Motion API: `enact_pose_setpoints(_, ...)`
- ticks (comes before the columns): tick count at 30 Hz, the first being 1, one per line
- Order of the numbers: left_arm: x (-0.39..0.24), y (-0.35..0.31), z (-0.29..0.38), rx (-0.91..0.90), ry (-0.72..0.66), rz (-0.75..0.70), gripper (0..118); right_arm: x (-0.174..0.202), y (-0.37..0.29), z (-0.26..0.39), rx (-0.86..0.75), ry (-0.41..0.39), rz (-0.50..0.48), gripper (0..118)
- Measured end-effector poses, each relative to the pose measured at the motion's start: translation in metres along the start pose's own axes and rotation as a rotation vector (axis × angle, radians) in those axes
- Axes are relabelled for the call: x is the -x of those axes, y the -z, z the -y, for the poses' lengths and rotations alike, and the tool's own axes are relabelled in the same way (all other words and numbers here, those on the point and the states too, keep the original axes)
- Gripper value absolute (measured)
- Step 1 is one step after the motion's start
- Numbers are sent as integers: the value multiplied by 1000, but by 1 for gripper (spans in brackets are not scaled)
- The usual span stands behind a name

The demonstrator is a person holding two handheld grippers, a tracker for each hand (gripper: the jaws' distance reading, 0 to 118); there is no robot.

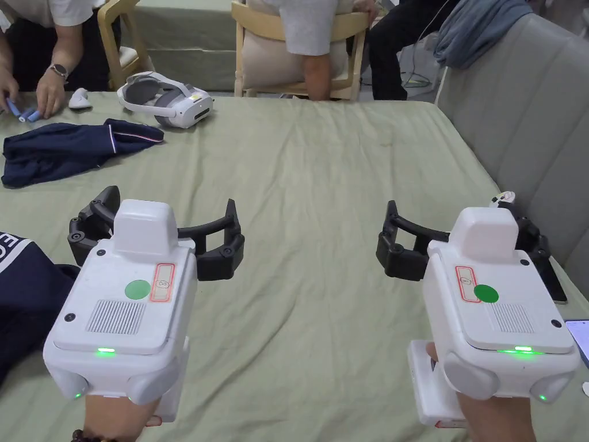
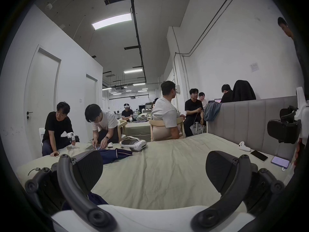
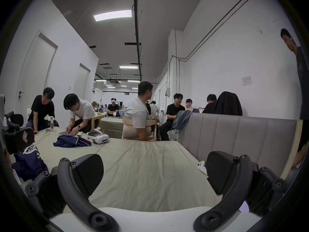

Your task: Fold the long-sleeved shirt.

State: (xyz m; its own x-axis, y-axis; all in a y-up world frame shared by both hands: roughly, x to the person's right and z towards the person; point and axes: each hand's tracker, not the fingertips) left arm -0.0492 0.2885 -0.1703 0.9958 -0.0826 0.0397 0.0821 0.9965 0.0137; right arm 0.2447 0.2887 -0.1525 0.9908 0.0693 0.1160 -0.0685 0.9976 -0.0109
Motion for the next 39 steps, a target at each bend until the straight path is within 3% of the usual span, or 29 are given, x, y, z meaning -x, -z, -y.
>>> enact_pose_setpoints(22,2,6,8,19,31,-22,108,5,6,-1,6,-4,5,116)
enact_pose_setpoints(23,3,4,7,19,19,-15,98,4,6,-2,21,0,-6,106)
enact_pose_setpoints(24,4,1,7,9,10,-4,68,4,6,-2,33,4,-16,75)
enact_pose_setpoints(25,4,-1,7,-6,16,-1,4,4,6,-1,39,-2,-18,0)
enact_pose_setpoints(26,3,0,7,-4,33,-3,11,5,8,1,49,-25,-1,0)
enact_pose_setpoints(27,0,2,8,57,87,-10,9,10,6,3,74,-73,54,0)
enact_pose_setpoints(30,8,0,7,42,37,10,9,3,-4,1,85,-32,2,0)
enact_pose_setpoints(33,15,-2,11,39,45,-42,9,27,2,3,79,-29,8,0)
enact_pose_setpoints(36,45,-12,12,56,54,-123,8,62,12,-3,67,8,-96,0)
enact_pose_setpoints(39,88,-31,12,68,40,-256,8,122,15,-10,48,25,-237,0)
